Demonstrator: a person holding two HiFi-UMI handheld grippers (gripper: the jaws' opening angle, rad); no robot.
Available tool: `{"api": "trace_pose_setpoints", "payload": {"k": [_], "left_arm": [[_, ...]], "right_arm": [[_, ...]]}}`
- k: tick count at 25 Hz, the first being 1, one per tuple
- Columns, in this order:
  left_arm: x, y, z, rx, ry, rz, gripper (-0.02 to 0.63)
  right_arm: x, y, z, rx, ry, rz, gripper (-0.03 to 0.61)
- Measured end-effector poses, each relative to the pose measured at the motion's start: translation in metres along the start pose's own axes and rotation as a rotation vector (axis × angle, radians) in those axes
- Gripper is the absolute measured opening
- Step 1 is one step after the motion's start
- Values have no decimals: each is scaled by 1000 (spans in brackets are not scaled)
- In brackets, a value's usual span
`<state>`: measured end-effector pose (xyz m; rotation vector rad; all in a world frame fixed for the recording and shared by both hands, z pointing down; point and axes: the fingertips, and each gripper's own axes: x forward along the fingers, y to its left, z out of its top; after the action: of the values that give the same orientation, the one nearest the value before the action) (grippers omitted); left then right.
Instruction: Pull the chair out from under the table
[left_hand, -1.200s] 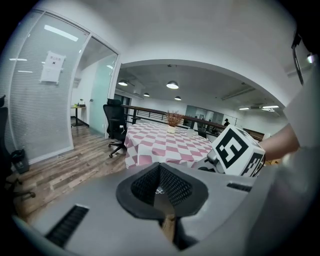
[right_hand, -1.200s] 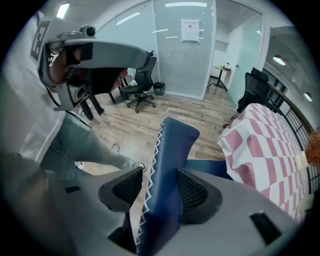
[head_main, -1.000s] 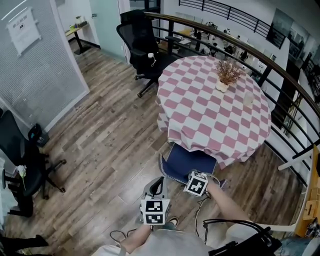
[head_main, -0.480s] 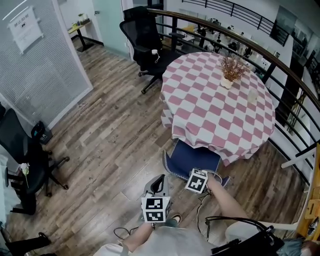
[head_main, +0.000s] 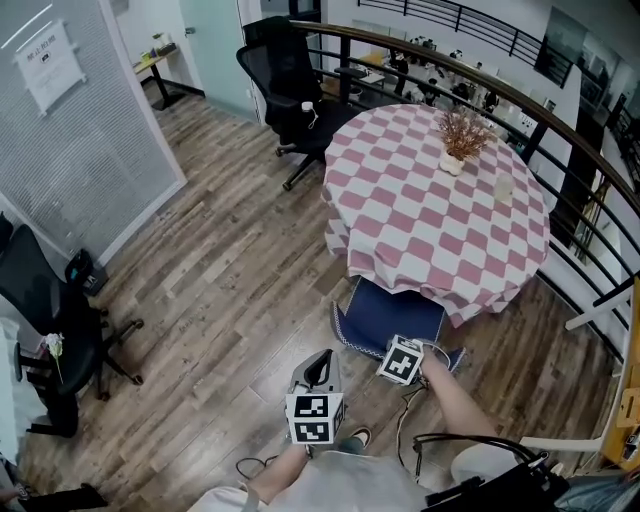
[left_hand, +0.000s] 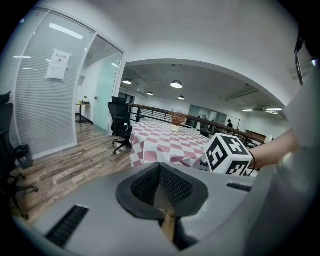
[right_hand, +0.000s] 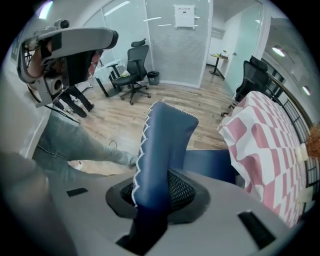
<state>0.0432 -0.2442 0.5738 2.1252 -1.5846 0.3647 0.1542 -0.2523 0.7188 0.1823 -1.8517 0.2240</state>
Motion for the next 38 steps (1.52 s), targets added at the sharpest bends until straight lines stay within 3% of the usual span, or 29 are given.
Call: {"api": "trace_pose_setpoints", "payload": {"k": [6, 38], "left_arm": [[-11, 12, -6, 35, 15, 9, 5], [-42, 48, -12, -22, 22, -71, 5]], "right_arm": [[1, 18, 1, 21, 7, 16, 98], [18, 135, 38, 139, -15, 137, 98]]}}
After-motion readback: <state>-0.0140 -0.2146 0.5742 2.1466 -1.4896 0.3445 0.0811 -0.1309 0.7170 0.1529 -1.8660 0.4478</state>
